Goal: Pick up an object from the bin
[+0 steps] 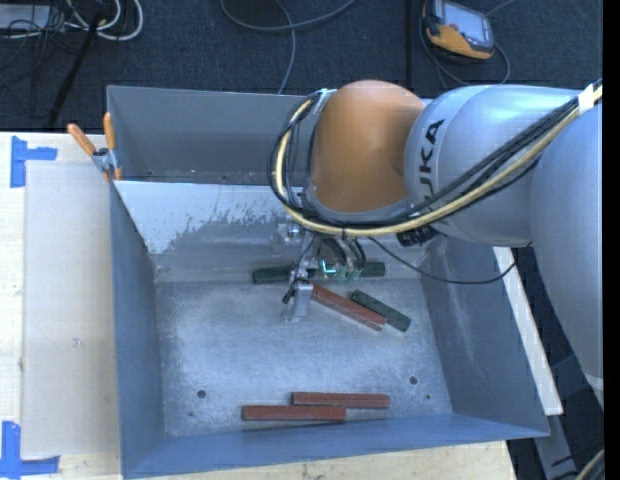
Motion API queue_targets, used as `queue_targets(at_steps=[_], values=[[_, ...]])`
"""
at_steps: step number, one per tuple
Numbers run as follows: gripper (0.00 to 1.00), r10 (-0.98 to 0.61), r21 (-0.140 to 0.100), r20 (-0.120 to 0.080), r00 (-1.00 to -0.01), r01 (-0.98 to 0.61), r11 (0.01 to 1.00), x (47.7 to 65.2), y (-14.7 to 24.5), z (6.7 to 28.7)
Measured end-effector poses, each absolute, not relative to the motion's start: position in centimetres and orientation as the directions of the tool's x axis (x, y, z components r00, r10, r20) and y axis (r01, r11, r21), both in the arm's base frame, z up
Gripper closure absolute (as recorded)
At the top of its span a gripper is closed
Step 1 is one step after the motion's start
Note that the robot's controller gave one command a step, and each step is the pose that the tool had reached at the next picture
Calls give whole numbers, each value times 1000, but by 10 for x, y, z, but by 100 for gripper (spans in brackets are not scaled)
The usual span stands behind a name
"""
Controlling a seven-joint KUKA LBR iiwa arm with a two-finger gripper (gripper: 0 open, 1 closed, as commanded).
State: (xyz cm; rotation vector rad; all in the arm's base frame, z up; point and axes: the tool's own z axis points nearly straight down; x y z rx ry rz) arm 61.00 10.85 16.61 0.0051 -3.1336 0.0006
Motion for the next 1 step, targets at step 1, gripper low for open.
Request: queue_targets(at_steps=[1], values=[[0, -108, 0, 5, -994, -108, 994, 615, 38, 109]])
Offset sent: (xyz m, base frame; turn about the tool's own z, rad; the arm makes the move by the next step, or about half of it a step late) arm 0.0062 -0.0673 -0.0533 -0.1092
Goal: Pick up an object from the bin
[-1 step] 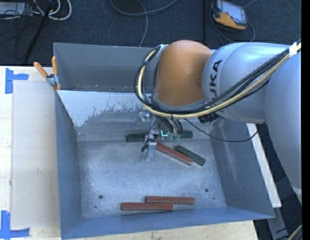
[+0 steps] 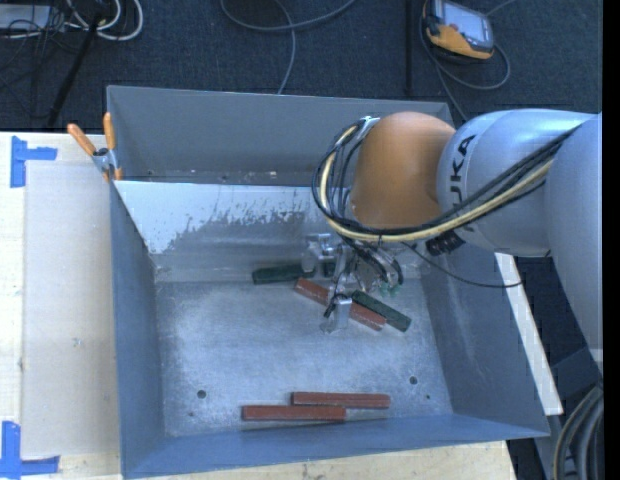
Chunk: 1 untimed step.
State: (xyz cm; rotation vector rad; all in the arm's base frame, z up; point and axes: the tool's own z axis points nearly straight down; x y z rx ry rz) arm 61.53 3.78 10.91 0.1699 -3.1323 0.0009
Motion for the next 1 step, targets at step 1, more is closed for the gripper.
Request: queue_targets(at_steps=[1], values=[[0, -101, 0, -4, -995, -101, 995, 608, -17, 69]])
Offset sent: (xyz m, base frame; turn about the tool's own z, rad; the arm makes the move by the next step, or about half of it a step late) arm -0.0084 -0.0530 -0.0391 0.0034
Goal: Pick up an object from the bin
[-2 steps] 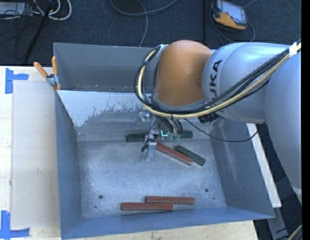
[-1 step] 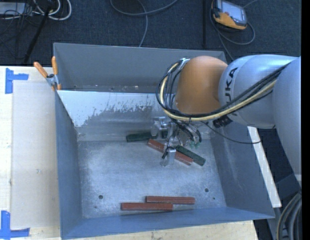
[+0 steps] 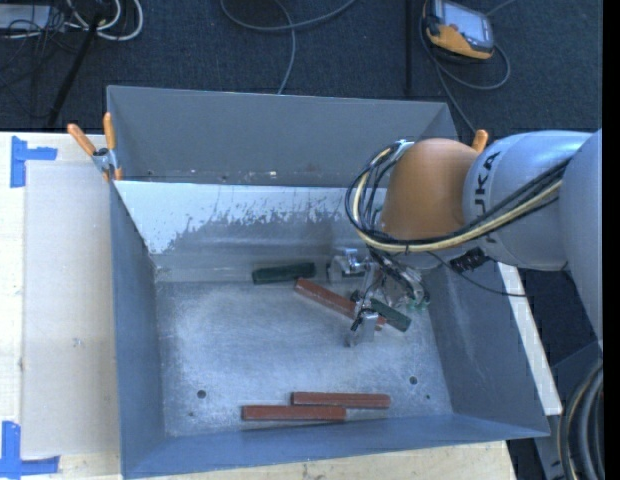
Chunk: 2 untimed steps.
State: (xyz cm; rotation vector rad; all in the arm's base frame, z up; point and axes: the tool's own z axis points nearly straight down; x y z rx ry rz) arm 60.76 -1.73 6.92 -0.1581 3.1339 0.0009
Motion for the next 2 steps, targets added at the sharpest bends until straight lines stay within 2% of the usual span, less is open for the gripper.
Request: queue_targets(at_steps=[1, 2], values=[[100, -101, 1, -3, -995, -101, 995, 608, -16, 71], [100, -141, -3, -11, -990, -141, 990, 611, -45, 225]])
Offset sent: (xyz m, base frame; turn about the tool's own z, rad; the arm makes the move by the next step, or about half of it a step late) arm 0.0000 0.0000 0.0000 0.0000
